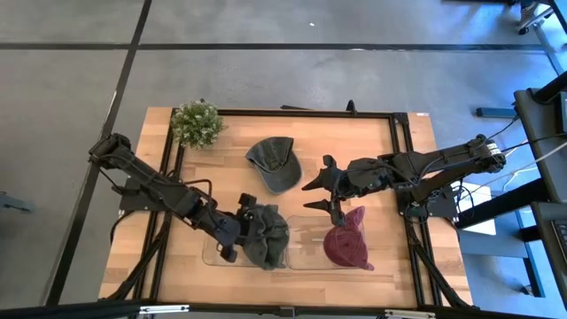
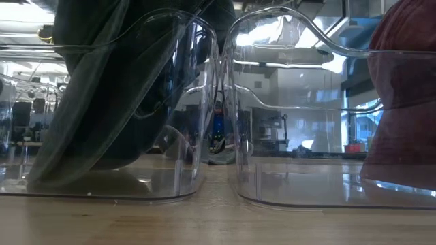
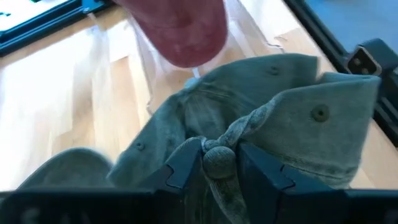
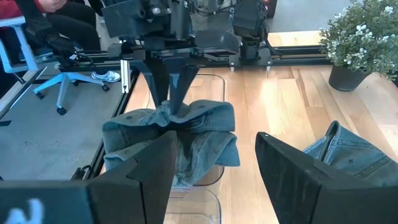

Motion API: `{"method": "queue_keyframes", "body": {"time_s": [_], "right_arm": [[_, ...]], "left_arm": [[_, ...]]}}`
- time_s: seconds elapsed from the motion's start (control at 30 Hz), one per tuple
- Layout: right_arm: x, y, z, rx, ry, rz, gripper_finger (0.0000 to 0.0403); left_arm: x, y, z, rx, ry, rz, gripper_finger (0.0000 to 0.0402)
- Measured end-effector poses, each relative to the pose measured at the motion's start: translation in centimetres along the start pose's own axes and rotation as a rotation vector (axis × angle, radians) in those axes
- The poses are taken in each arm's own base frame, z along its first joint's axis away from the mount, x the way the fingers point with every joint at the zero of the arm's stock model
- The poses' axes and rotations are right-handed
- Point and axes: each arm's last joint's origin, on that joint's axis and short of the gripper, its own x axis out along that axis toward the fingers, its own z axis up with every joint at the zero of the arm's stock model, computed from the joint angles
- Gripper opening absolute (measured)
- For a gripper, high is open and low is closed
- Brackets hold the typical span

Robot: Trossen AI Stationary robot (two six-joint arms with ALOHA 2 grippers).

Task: Pick & Place hat
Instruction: Put the right grey cap into the left transparent bin, then put the grey cap into the left transparent bin

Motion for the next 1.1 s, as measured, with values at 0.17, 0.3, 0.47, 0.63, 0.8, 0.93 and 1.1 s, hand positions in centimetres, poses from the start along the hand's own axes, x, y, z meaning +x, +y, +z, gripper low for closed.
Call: {"method": "queue_keyframes", "body": {"time_s": [0.17,0.3,0.47,0.63,0.8,0.93,1.1], "right_arm": [[0.0,0.0,0.0,0.0,0.0,0.0,0.022],[0.0,0.0,0.0,-0.001,0.0,0.0,0.022],[0.0,0.0,0.0,-0.002,0.0,0.0,0.022],[0.0,-0.1,0.0,0.035,-0.009,-0.047,0.022],[0.0,-1.3,0.0,0.187,-0.038,-0.228,0.022],[0.2,-2.8,-0.4,0.255,0.007,-0.282,0.022],[1.7,-5.7,-1.9,0.337,0.078,-0.362,0.022]], "left_arm": [[0.0,0.2,0.0,-0.015,-0.003,0.054,0.0146],[0.0,0.2,0.2,0.001,-0.019,0.077,0.0182],[-1.2,0.8,0.4,0.039,-0.052,0.097,0.0197],[-3.8,2.4,0.8,-0.016,-0.131,0.115,0.0197],[-7.0,5.1,0.5,-0.147,-0.234,0.158,0.0195],[-7.4,6.9,-1.1,-0.241,-0.344,0.219,0.0196],[-7.2,9.4,-4.3,-0.378,-0.469,0.328,0.0195]]}}
